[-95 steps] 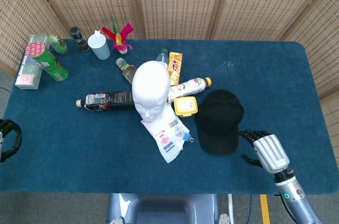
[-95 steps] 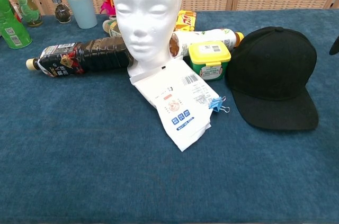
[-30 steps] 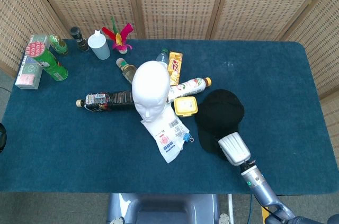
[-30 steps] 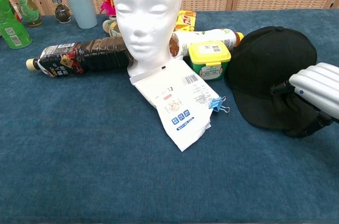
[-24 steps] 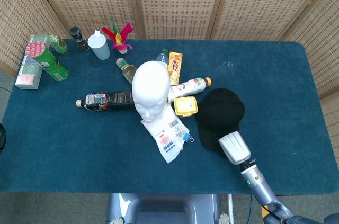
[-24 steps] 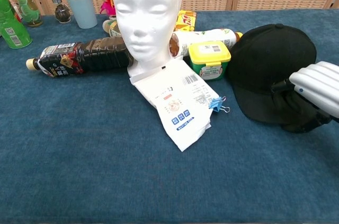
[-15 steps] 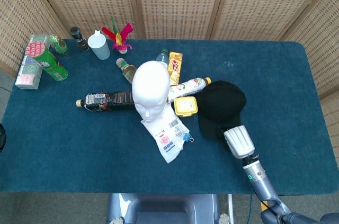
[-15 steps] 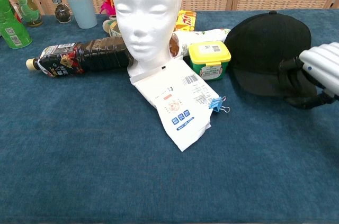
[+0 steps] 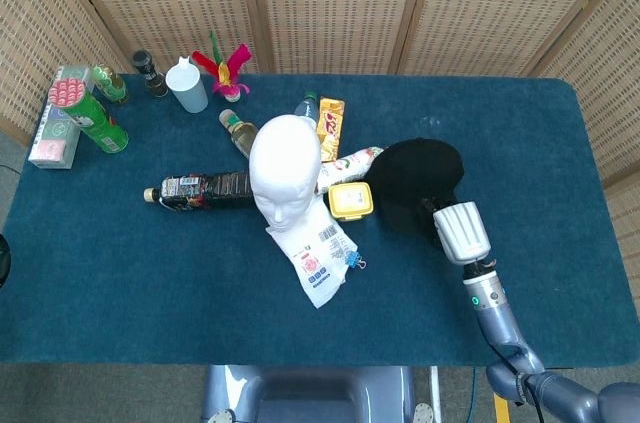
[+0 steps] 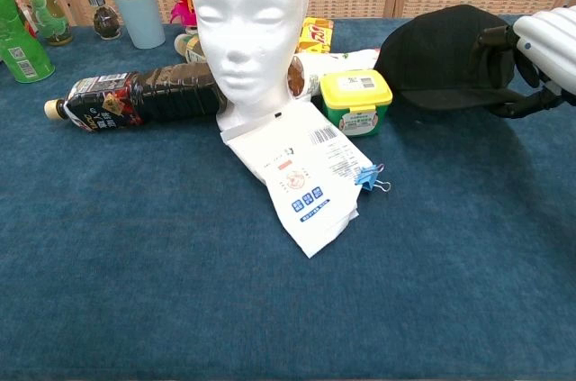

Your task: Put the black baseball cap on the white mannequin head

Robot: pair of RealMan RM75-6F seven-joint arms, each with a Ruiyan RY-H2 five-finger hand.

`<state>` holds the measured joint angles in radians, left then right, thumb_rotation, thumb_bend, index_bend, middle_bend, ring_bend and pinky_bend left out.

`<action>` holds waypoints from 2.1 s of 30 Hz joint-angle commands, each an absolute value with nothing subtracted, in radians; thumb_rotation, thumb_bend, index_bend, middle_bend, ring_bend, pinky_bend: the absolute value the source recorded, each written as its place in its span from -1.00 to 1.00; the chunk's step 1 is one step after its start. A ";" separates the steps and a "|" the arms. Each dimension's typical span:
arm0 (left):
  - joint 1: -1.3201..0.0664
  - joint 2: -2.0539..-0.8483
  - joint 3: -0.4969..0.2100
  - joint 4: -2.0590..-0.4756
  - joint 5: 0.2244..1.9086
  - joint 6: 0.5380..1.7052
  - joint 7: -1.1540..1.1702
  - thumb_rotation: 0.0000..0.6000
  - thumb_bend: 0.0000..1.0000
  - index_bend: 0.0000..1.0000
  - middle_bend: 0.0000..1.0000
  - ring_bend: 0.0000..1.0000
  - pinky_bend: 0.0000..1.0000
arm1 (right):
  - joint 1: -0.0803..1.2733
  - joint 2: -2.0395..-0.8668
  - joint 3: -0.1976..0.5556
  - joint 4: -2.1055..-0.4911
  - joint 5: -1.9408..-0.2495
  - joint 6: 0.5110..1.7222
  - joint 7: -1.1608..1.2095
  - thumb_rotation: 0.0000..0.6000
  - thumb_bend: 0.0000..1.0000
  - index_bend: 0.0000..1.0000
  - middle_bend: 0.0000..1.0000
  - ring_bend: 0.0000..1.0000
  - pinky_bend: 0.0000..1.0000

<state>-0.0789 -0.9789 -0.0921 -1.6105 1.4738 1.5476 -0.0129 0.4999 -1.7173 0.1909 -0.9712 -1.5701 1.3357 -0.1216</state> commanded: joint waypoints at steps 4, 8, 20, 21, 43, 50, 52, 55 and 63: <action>-0.078 -0.976 -0.092 -1.612 1.472 1.548 -0.014 1.00 -0.39 0.26 -0.02 -0.25 -0.22 | 0.550 -1.733 0.207 -0.944 -1.519 1.242 -0.153 1.00 -0.25 -0.25 -0.12 0.19 0.35; -0.074 -0.972 -0.092 -1.614 1.474 1.553 -0.017 1.00 -0.39 0.26 -0.02 -0.25 -0.22 | 0.575 -1.759 0.220 -0.908 -1.491 1.215 -0.153 1.00 -0.13 -0.20 -0.13 0.12 0.35; -0.062 -0.971 -0.093 -1.604 1.465 1.564 -0.035 1.00 -0.40 0.26 -0.02 -0.25 -0.22 | 0.586 -1.795 0.259 -0.819 -1.444 1.264 -0.073 1.00 0.07 0.24 0.19 0.41 0.75; -0.062 -0.972 -0.093 -1.604 1.464 1.564 -0.034 1.00 -0.40 0.26 -0.02 -0.25 -0.22 | 0.584 -1.791 0.260 -0.823 -1.441 1.264 -0.066 1.00 0.07 0.24 0.19 0.41 0.75; -0.066 -0.981 -0.099 -1.599 1.458 1.558 -0.030 1.00 -0.40 0.26 -0.02 -0.25 -0.22 | 0.568 -1.736 0.263 -0.897 -1.470 1.409 0.045 1.00 0.08 0.22 0.23 0.49 0.81; -0.070 -0.980 -0.101 -1.606 1.463 1.558 -0.023 1.00 -0.40 0.26 -0.02 -0.25 -0.22 | 0.577 -1.736 0.258 -0.833 -1.529 1.516 0.115 1.00 0.08 0.22 0.23 0.49 0.81; -0.071 -0.980 -0.102 -1.609 1.466 1.559 -0.020 1.00 -0.40 0.26 -0.02 -0.25 -0.22 | 0.580 -1.731 0.256 -0.823 -1.541 1.535 0.130 1.00 0.08 0.22 0.23 0.48 0.81; -0.073 -0.980 -0.101 -1.615 1.468 1.557 -0.012 1.00 -0.40 0.26 -0.02 -0.25 -0.22 | 0.590 -1.716 0.256 -0.809 -1.566 1.577 0.157 1.00 0.08 0.22 0.23 0.48 0.81; -0.076 -0.984 -0.099 -1.628 1.469 1.554 0.005 1.00 -0.40 0.26 -0.02 -0.25 -0.22 | 0.610 -1.684 0.253 -0.795 -1.598 1.631 0.184 1.00 0.08 0.22 0.23 0.48 0.81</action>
